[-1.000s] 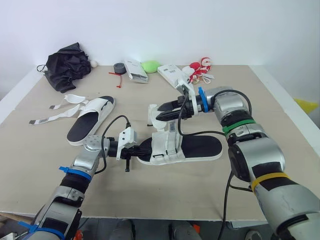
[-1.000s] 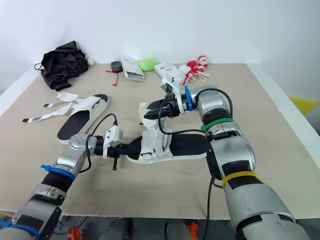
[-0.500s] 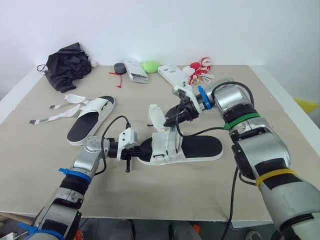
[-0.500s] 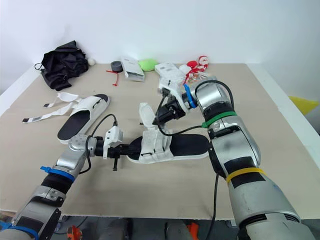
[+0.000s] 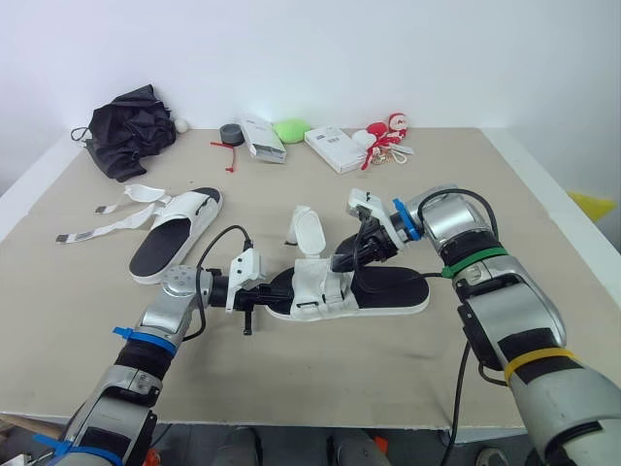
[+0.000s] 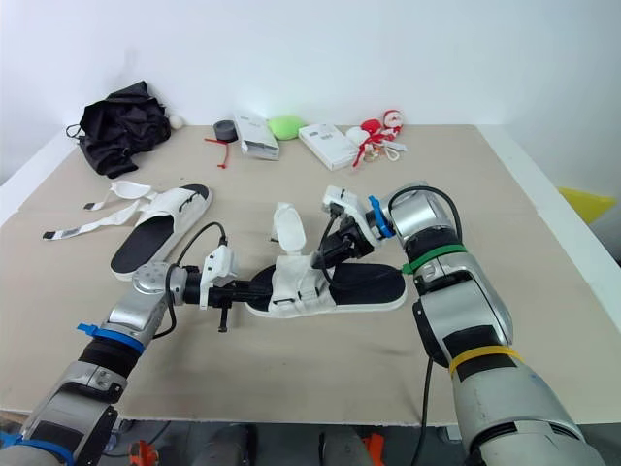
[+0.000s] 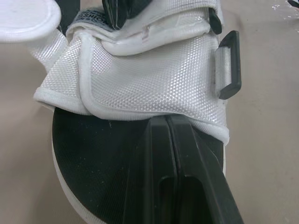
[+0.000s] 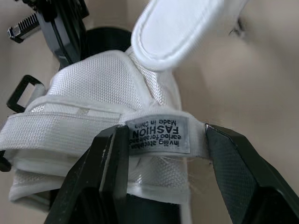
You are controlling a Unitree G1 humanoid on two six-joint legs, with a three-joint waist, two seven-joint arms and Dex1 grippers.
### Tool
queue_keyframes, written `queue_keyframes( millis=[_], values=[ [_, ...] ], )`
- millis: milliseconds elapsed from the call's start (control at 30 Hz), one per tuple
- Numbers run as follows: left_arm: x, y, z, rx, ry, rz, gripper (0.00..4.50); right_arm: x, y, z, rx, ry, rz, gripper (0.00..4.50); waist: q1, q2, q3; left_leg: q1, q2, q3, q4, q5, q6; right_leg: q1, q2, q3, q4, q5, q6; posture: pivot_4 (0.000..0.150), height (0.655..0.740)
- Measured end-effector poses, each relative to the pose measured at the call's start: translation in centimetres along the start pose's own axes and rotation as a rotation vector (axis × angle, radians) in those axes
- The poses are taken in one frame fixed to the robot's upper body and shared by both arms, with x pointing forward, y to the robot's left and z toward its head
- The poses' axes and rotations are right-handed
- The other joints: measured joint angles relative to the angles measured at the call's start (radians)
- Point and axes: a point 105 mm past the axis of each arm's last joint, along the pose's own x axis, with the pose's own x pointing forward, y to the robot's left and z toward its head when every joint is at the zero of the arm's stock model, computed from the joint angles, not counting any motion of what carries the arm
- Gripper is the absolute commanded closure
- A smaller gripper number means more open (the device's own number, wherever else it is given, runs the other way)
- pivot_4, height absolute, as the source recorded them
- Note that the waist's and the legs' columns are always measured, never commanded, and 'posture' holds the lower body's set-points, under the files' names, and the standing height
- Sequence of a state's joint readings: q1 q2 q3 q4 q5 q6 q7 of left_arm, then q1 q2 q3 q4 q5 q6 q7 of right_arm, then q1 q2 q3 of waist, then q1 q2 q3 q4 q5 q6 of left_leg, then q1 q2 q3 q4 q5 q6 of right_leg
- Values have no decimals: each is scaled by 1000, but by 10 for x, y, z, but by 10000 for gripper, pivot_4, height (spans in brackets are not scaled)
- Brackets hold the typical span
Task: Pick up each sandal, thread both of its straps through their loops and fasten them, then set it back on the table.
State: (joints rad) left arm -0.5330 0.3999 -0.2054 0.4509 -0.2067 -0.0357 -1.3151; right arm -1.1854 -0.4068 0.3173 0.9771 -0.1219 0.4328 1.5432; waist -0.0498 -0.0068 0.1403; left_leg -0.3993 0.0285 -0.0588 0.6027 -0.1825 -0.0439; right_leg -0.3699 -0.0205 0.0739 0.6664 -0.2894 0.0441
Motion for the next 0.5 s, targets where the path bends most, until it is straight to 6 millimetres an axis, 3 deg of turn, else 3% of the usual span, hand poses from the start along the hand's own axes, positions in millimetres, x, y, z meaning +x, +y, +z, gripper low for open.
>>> queue_keyframes(
  millis=[200, 300, 333, 367, 500],
  values=[
    [0, 0, 0, -1, 2, 1, 45000, 0, 0, 2, 4, -1, -5, 16565, 0, 0, 0, 1, 0, 0, 0, 0, 0, 1, 0, 0, 0, 0, 0, 1500, 7380],
    [-1, 1, 0, -1, 4, 2, 45000, -9, -5, 17, 43, -56, -39, 16565, 0, 1, 0, 1, 0, 0, 0, 0, 0, 0, 0, 0, 0, 0, -1, 1500, 7380],
    [-1, 1, 0, 0, 3, -3, 45000, -25, -8, 44, 45, -155, -72, 16565, 0, 1, 1, 1, 0, 0, 0, 0, 0, 0, 0, 0, 0, 0, -1, 1500, 7380],
    [0, 1, 1, 0, 2, -5, 45000, -31, -7, 55, 47, -204, -73, 16565, -1, 1, 1, 1, 0, 0, 0, 0, 0, 0, 0, 0, 0, 0, -1, 1500, 7380],
    [0, 1, 0, -1, 2, -5, 45000, -36, -5, 68, 48, -249, -69, 16565, 0, 1, 1, 1, 0, 0, 0, 0, 0, 0, 0, 0, 0, 0, -1, 1500, 7380]
  ],
)
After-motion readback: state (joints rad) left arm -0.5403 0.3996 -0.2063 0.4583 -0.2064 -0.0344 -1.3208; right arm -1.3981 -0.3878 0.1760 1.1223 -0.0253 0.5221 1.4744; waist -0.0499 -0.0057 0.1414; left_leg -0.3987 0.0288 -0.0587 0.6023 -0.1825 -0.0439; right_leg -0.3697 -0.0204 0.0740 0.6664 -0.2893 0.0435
